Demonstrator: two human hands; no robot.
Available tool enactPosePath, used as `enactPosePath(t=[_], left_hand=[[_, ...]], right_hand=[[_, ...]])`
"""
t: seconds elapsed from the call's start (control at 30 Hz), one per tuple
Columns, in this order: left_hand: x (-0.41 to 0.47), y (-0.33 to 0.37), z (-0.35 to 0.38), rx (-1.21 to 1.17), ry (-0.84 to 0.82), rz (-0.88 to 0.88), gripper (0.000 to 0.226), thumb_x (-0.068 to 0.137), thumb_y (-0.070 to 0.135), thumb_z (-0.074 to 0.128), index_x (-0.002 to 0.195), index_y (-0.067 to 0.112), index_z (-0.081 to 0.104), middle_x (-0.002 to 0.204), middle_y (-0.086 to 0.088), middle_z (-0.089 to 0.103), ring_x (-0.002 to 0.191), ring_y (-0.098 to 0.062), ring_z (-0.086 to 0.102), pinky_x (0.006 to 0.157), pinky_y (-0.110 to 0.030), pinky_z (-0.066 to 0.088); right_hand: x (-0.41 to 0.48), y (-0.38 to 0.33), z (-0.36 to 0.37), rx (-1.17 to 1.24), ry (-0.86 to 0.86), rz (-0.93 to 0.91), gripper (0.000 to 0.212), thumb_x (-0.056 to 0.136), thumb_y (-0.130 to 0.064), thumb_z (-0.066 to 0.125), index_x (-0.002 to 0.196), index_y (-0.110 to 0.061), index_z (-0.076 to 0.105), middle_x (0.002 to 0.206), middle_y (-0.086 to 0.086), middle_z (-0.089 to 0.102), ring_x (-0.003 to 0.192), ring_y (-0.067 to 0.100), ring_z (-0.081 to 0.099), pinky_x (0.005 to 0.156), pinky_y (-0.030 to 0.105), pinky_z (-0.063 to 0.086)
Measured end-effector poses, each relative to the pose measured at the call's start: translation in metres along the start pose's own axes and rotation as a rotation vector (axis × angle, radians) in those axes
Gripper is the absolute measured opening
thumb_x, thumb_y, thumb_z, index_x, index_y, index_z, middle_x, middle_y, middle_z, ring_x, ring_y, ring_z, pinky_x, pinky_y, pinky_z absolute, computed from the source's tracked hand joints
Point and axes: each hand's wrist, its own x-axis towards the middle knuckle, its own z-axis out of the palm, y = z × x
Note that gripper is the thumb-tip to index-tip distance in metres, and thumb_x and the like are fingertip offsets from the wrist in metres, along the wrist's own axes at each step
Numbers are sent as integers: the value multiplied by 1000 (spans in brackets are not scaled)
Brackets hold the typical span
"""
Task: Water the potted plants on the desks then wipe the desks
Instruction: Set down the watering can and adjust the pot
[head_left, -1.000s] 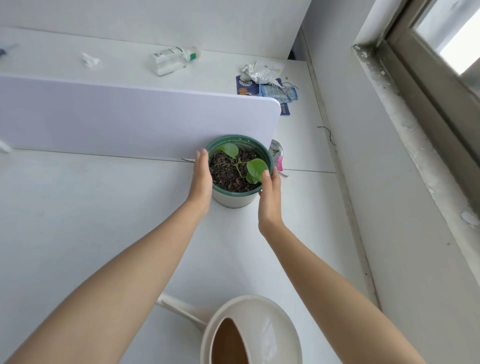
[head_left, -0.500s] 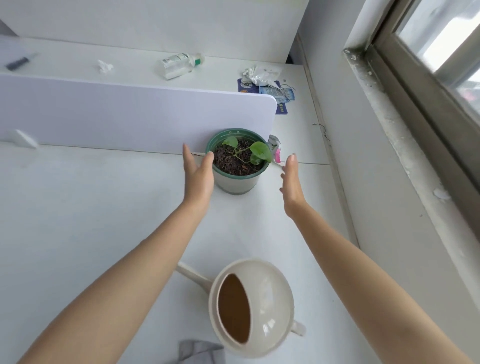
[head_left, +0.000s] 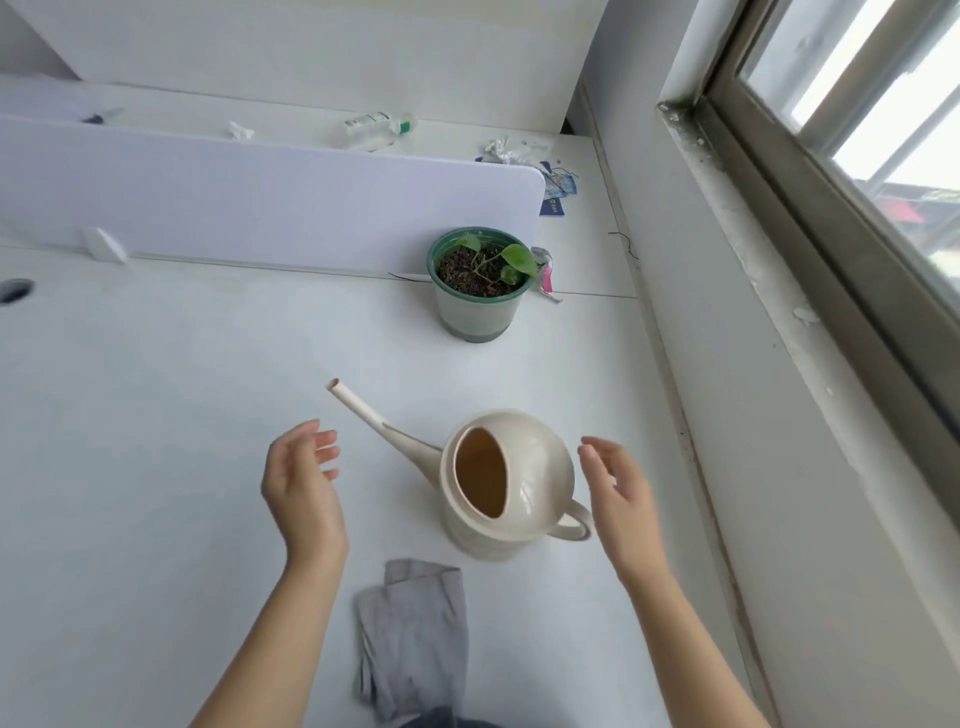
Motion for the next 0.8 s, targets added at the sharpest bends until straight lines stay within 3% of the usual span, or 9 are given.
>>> enactPosePath(t=[0.1, 0.13, 0.2, 0.27, 0.33, 0.47, 0.57, 0.7, 0.8], left_hand=[[-6, -15, -2, 73, -131, -150, 18, 92, 12, 39, 104, 16, 52, 99, -4, 56, 92, -20, 52, 70, -25, 41], [-7, -18, -1, 101, -201, -199, 24, 94, 16, 39, 116, 16, 48, 108, -4, 52, 101, -21, 51, 77, -27, 42], [-7, -22, 2, 157, -354, -254, 44, 95, 24, 41, 138, 18, 31, 124, -1, 44, 119, -21, 45, 99, -34, 38], [-8, -24, 5, 165, -471, -285, 61, 94, 29, 44, 147, 23, 13, 142, -2, 36, 133, -20, 35, 112, -39, 28], [-8, -28, 9, 146, -536, -315, 72, 93, 30, 48, 147, 28, 2, 153, -5, 24, 139, -19, 28, 115, -40, 22], [-8, -32, 16, 84, -603, -304, 79, 91, 24, 52, 147, 30, -3, 149, -4, 34, 125, -11, 39, 107, -31, 24], [-4, -33, 19, 51, -617, -279, 78, 91, 21, 54, 147, 29, 1, 139, -5, 45, 114, -11, 46, 99, -27, 27], [7, -41, 19, 29, -630, -312, 77, 90, 23, 55, 146, 33, 3, 130, -4, 51, 125, -21, 46, 105, -34, 28], [12, -44, 20, 16, -656, -351, 72, 90, 24, 55, 145, 33, 9, 123, 0, 52, 126, -23, 45, 101, -39, 30]], right_hand=[[-22, 22, 7, -96, 20, -30, 21, 90, -27, 54, 108, -16, 59, 113, 2, 60, 97, -12, 57, 68, 3, 41], [-27, 28, 10, -127, 12, -34, 21, 89, -26, 56, 109, -22, 56, 115, 1, 58, 99, -13, 55, 72, 3, 42], [-34, 40, 17, -218, 8, -49, 35, 86, -33, 58, 118, -29, 47, 123, -2, 53, 115, 6, 52, 92, 20, 45], [-38, 47, 22, -304, -9, -65, 57, 85, -41, 55, 135, -24, 36, 137, 1, 45, 127, 18, 42, 105, 38, 38], [-40, 48, 26, -359, -34, -81, 67, 87, -46, 49, 143, -18, 25, 146, 2, 35, 134, 19, 30, 111, 36, 28], [-38, 53, 27, -342, -49, -18, 87, 67, -73, 36, 141, -27, 30, 143, -2, 34, 131, 21, 34, 111, 43, 30], [-35, 53, 24, -256, -53, 65, 86, 59, -74, 47, 135, -35, 35, 129, -6, 36, 121, 22, 46, 106, 43, 37], [-29, 52, 19, -148, -102, 151, 89, 48, -77, 63, 121, -31, 41, 133, 2, 43, 123, 17, 46, 106, 41, 39], [-25, 53, 16, -117, -122, 223, 84, 39, -77, 69, 103, -29, 44, 118, 0, 53, 117, 18, 52, 99, 34, 44]])
